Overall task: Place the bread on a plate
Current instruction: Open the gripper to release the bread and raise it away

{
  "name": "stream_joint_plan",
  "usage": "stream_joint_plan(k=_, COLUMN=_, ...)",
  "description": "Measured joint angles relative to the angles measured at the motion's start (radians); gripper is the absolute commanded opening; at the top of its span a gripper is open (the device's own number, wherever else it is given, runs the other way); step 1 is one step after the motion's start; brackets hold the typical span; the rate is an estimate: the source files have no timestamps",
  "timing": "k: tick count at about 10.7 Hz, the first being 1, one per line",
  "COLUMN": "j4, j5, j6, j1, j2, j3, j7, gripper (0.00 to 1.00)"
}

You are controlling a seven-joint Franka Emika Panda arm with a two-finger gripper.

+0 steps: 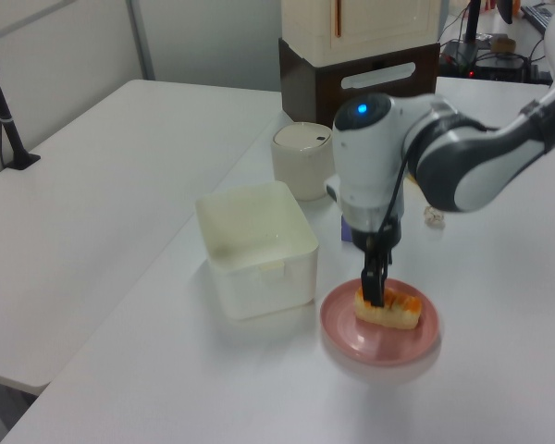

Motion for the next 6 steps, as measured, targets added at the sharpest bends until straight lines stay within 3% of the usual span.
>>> stream_joint_plan(k=2, j4=0.017, j5=-0.005, j6=-0.112, j1=-0.071, j2=-0.06, j3=0.013, j7=-0.054, gripper=1.0)
stream_joint_plan(k=3, j4=0.019, j5=-0.005, j6=-0.141, j1=-0.173, j2=-0.098, j3=0.06, j7=-0.082, gripper=1.0)
stream_joint_plan(k=5, j4=0.021, j5=-0.006, j6=-0.147, j1=-0.453, j2=-0.174, j3=0.19, j7=-0.122, gripper=1.0)
stream_joint_plan(k=6, j4=0.022, j5=-0.005, j6=-0.165, j1=-0.53, j2=-0.212, j3=0.197, j7=-0.171, gripper=1.0)
